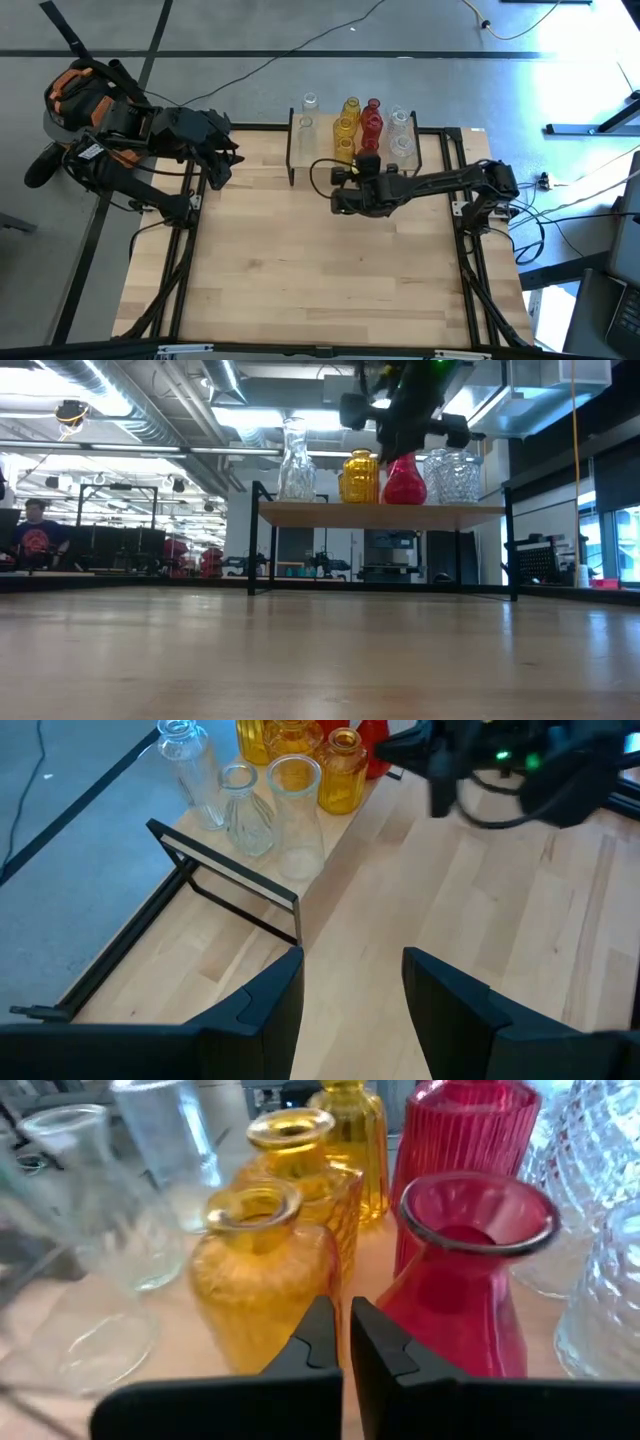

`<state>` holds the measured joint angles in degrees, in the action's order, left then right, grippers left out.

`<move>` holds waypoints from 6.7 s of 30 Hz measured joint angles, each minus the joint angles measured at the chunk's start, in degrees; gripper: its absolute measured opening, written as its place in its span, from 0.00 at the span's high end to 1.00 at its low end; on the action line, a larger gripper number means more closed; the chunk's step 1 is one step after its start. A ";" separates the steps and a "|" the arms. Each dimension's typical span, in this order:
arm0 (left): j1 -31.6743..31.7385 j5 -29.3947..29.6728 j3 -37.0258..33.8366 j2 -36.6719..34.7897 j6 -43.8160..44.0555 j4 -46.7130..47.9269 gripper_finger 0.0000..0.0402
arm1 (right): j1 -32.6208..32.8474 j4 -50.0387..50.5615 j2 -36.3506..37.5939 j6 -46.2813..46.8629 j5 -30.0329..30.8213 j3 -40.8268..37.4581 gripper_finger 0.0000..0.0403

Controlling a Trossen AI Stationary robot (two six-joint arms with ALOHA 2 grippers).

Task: Sort vases onto shelf
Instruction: Adjust the yellow vase, then return to Home Position

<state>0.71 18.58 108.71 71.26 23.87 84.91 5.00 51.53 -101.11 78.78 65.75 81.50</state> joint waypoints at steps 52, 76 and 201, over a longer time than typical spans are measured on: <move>20.67 -29.54 -86.18 -17.84 22.09 -133.69 0.60 | 25.75 -66.50 88.41 -76.86 -23.82 -55.48 1.00; 25.54 -23.38 -108.32 -29.08 26.02 -160.00 0.60 | -7.65 -95.87 100.86 -65.90 -51.73 -80.72 1.00; 5.27 -22.48 -108.21 -26.43 -3.44 -88.14 0.59 | -7.65 -52.68 96.38 -59.74 -54.88 -80.51 1.00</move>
<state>5.98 -3.90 0.49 44.84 20.43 -3.22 -2.66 -1.15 -4.73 19.05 10.87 0.99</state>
